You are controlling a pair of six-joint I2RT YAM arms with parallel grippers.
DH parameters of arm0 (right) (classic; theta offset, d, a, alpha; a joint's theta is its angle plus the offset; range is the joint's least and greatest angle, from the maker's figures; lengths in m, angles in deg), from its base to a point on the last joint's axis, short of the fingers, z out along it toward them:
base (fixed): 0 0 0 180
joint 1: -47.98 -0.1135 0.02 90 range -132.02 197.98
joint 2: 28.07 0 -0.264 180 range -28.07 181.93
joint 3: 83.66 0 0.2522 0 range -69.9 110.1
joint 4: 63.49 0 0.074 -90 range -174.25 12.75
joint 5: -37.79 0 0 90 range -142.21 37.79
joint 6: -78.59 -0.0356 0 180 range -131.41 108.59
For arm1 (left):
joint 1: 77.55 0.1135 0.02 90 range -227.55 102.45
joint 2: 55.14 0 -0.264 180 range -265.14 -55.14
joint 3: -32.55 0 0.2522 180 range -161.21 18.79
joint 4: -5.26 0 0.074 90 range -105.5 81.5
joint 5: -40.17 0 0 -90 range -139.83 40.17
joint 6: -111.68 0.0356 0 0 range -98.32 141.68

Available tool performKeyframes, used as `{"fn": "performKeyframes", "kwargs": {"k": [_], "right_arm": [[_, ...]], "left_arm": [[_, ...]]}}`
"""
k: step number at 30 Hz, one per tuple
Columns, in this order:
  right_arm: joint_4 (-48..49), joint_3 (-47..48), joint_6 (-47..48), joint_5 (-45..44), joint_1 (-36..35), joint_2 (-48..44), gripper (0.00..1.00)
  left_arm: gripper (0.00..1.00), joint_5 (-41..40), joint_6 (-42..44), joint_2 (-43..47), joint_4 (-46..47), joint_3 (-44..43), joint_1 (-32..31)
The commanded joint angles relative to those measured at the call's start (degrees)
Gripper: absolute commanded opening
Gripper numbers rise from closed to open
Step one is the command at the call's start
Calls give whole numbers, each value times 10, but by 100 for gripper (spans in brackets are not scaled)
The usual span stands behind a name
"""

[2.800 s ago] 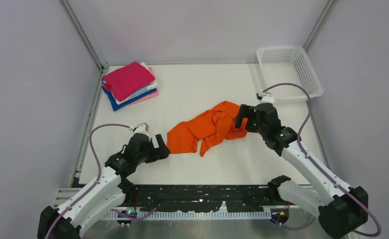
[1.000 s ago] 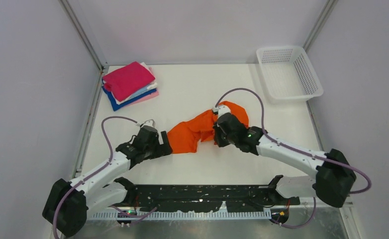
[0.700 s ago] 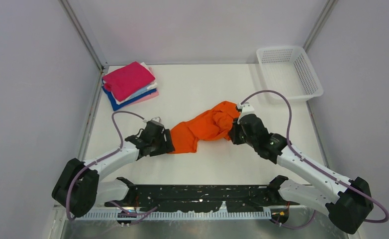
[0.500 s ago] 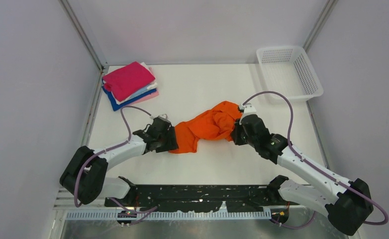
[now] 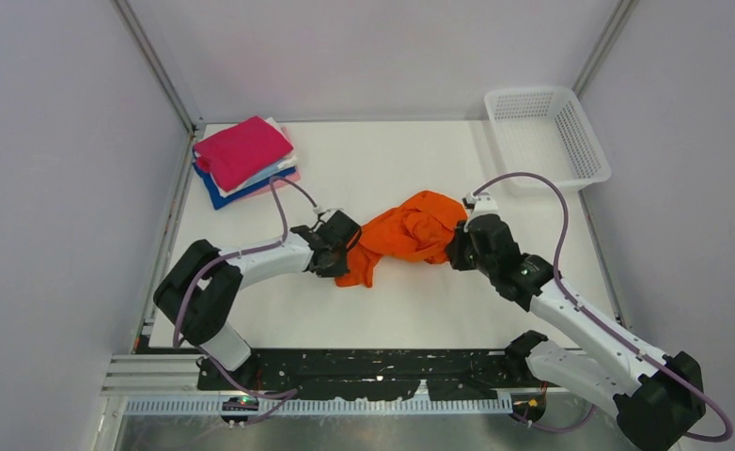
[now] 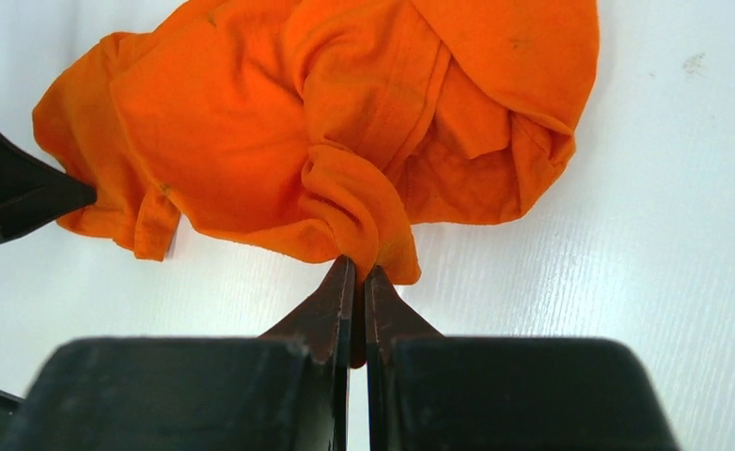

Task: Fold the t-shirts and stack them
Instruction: Flatten out the tshirt

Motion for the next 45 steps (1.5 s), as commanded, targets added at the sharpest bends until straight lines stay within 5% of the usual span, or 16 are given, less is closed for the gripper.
{"fn": "performKeyframes", "kwargs": {"k": [1,10,21,35,40,45], "right_arm": [[19,11,10,-15,23,-21,5],[-3,126,52,-93,62,-72,5],[-79,334,128,-93,65,-194,5],[-171,593,109,186,65,-242,5],[-182,607,97,205,65,-251,5],[-172,573,90,192,65,-259,5]], "left_arm": [[0,-36,6,39,-60,-7,-2],[0,-155,79,323,-103,-100,12],[0,-200,176,521,-131,-292,18],[0,-15,249,579,-207,-600,18],[0,2,258,545,-235,-686,18],[0,-25,268,539,-214,-659,18]]}}
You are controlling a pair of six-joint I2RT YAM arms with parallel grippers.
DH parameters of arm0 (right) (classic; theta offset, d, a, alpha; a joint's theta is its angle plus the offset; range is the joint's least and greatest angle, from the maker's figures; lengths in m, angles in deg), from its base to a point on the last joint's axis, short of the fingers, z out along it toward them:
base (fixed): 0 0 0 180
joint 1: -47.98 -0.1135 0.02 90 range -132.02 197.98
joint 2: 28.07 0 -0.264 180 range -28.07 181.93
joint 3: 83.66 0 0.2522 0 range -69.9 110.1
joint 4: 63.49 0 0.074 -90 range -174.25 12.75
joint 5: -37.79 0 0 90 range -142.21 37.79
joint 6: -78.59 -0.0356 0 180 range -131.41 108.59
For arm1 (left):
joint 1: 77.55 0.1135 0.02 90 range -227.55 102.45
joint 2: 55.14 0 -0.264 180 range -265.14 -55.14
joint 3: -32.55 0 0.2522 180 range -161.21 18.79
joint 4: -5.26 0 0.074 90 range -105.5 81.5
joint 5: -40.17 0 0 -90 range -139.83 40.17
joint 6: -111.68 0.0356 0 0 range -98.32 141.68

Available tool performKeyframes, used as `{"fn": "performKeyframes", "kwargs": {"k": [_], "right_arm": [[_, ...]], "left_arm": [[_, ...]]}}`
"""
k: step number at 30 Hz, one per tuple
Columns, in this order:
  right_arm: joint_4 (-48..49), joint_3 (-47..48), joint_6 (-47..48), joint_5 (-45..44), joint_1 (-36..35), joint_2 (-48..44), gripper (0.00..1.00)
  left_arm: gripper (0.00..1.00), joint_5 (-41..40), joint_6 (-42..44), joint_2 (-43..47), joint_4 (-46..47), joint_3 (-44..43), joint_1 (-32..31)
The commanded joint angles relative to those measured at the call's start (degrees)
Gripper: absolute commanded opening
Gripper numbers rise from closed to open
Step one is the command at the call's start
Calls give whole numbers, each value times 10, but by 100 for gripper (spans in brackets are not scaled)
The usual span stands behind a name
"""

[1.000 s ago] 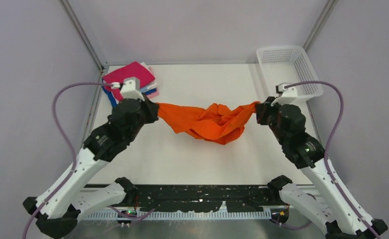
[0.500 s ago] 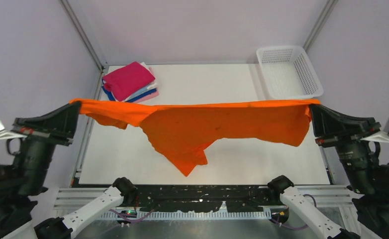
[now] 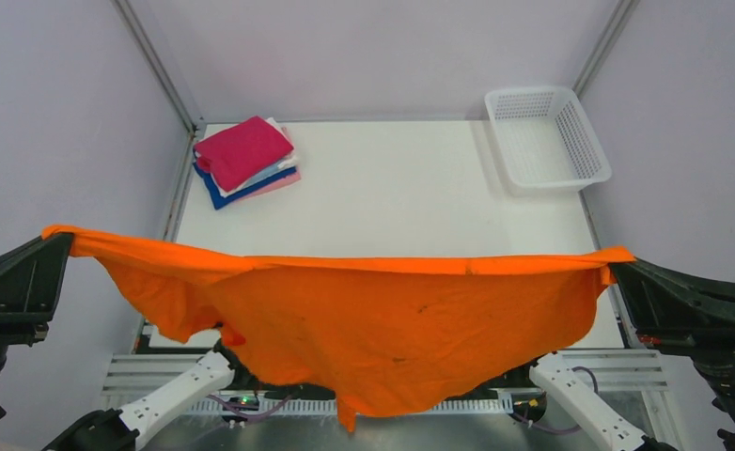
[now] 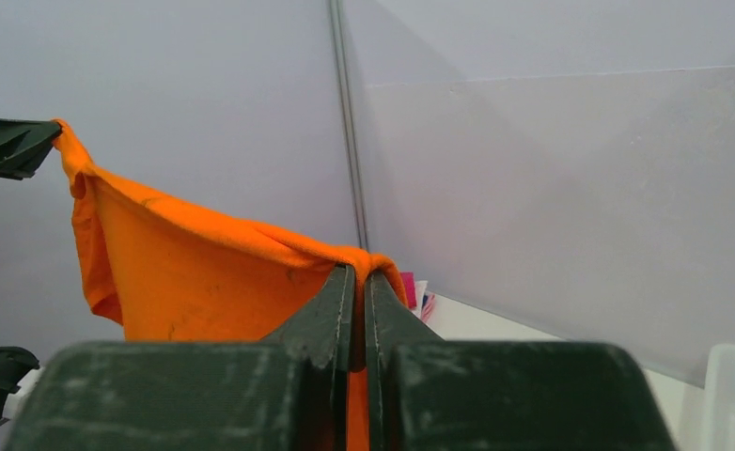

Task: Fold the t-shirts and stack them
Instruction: Flatten out the tshirt

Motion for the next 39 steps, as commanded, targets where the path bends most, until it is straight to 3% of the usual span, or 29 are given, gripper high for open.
{"fn": "performKeyframes", "kwargs": {"k": [1,4,9,11,16,19,22,24,25,26,27,28,29,31,34,39], "right_arm": [[8,-25,-9,-28,2,1,5],[11,-62,-9,-82,3,5,5],[15,-165,-17,-282,3,40,5],[18,-211,-29,-366,3,68,5],[48,-312,-61,-548,5,183,6],[108,-365,-68,-539,39,304,8],[182,-386,-67,-443,90,406,12],[221,-367,-65,-416,120,533,24],[227,-335,-62,-414,133,567,40],[225,-312,-56,-418,142,625,53],[205,-263,-55,-426,145,652,59],[171,-216,-54,-448,147,696,69],[157,-196,-54,-466,147,711,73],[132,-170,-54,-465,147,730,87],[156,-204,-50,-425,147,702,98],[214,-291,-48,-272,146,630,95]], "left_arm": [[0,-43,34,-38,29,9,1],[0,-119,48,-43,74,94,1],[0,-276,74,-129,126,195,1],[0,-296,78,-177,147,234,14],[0,-150,9,-310,207,339,135],[0,-106,14,-428,256,355,176],[4,-53,48,-584,255,289,194],[16,-50,50,-699,187,186,204],[27,-39,42,-761,125,113,213],[42,-17,33,-815,70,25,219],[59,0,26,-863,27,-54,225],[82,6,24,-907,-3,-129,228],[97,14,26,-924,-20,-159,228],[100,40,26,-924,-24,-179,228],[100,70,5,-860,20,-65,228],[100,149,-45,-717,144,190,228]]}}
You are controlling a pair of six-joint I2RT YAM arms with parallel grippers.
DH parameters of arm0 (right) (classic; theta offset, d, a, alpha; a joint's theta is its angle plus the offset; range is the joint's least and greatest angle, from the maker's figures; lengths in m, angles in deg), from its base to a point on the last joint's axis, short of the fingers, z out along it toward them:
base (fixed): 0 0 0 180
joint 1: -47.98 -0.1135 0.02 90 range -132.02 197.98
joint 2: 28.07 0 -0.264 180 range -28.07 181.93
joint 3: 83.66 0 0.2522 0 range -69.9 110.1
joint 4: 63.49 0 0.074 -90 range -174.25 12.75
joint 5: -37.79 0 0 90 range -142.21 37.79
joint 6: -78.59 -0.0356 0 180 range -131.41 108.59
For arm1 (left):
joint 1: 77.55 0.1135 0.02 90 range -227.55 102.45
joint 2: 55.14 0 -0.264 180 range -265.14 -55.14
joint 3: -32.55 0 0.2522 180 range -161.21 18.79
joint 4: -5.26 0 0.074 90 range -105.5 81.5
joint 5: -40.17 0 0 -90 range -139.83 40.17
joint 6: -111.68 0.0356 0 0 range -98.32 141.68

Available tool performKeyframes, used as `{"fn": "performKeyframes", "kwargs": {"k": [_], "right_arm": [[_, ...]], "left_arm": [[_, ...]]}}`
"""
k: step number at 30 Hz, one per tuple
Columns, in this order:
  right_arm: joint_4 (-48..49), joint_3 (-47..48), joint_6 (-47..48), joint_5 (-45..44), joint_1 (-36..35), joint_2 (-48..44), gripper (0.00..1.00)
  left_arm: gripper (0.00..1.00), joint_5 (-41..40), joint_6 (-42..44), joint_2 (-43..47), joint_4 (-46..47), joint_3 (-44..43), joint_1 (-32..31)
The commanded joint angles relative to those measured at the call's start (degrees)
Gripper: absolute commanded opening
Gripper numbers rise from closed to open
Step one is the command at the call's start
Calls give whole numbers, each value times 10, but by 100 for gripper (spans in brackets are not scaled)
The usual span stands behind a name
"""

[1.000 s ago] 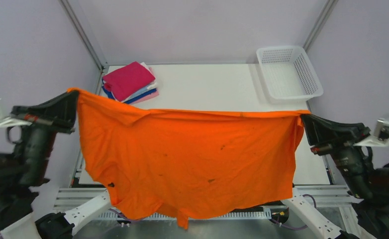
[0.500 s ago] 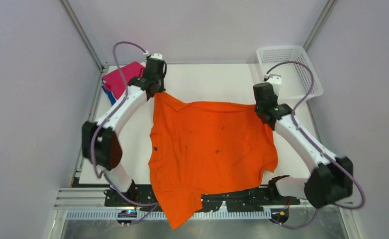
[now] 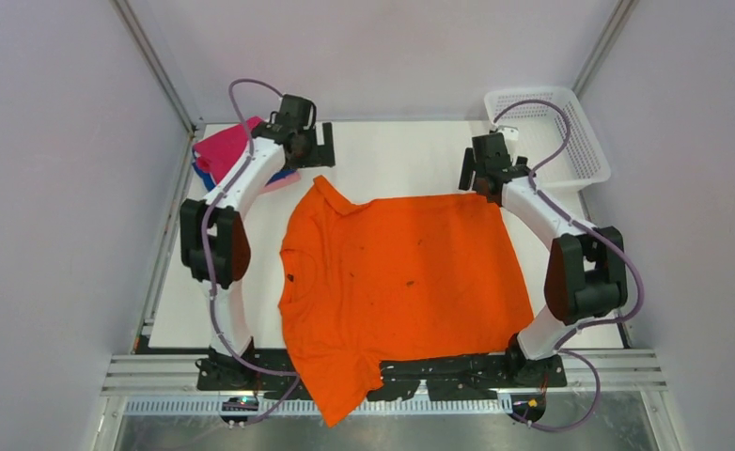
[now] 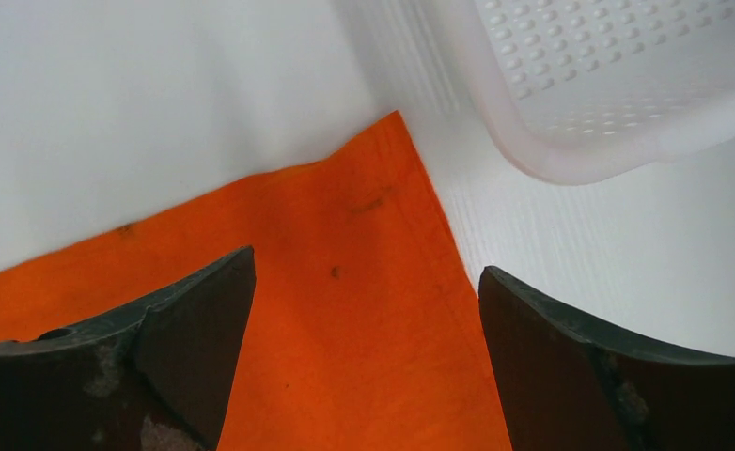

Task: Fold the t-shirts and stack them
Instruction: Flatten out the tshirt

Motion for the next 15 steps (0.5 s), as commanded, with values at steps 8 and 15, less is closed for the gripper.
{"fn": "performKeyframes", "kwargs": {"k": [8,15], "right_arm": [[166,-135,24,382,-28,-86,95],[166,-155,22,329,-44,-97,95]], "left_arm": [[100,202,-123,182,237,338,-3],[100,277,-199,126,281,332,-11]]}}
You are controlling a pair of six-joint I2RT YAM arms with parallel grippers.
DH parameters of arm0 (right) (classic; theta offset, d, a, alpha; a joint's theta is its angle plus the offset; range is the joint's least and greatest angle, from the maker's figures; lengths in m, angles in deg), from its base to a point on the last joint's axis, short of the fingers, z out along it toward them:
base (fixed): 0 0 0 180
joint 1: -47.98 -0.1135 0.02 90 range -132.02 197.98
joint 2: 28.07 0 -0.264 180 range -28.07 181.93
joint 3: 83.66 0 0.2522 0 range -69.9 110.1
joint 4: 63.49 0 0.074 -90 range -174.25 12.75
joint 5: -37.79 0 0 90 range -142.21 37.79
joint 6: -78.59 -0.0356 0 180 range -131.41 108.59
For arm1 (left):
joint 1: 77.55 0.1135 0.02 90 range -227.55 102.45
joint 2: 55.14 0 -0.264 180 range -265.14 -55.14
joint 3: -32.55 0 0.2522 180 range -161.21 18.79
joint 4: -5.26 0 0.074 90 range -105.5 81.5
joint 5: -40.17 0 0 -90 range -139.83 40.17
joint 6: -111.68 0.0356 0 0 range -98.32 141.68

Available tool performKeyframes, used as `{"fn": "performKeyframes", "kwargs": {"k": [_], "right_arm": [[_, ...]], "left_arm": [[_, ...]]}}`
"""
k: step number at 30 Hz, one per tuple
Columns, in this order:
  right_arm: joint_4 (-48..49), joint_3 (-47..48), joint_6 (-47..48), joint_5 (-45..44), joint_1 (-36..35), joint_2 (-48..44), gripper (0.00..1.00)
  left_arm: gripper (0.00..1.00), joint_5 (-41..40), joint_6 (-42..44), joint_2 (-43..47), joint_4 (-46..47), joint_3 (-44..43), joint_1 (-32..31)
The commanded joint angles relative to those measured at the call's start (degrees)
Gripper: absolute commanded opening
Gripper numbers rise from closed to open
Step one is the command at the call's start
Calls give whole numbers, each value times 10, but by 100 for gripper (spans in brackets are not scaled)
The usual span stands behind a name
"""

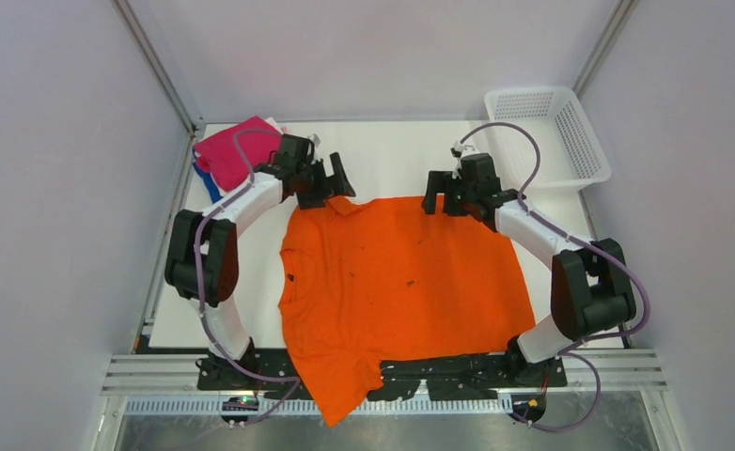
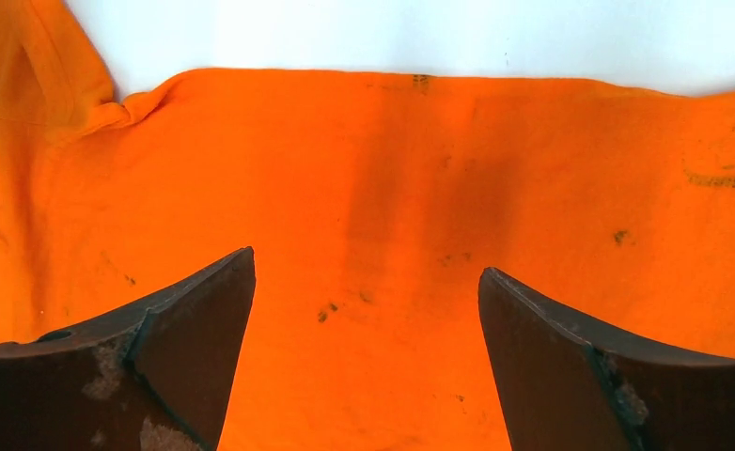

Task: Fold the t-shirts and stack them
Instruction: Flatten out the tshirt

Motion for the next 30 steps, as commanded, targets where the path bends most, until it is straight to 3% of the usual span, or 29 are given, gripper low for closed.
{"fn": "performKeyframes", "kwargs": {"k": [1,11,20,24,30], "right_arm": [[53,-23,-6,5,3,-29,95],[68,-72,-19,-5,14,-53,95],[69,-74,-18,-2,19,-44,95],[70,-76,-19,-3,21,-42,95],[73,-77,-20,-5,26,-39,95]], "left_arm": [[100,45,-82,-27,96,-2,-9],[100,-33,-139,-102,92,-28,-16],[100,-7,-179,-172,127,-97,-21],[100,2,-193,-215,127,-172,-22],[100,-18,-207,-311,82,-359,-22]]}}
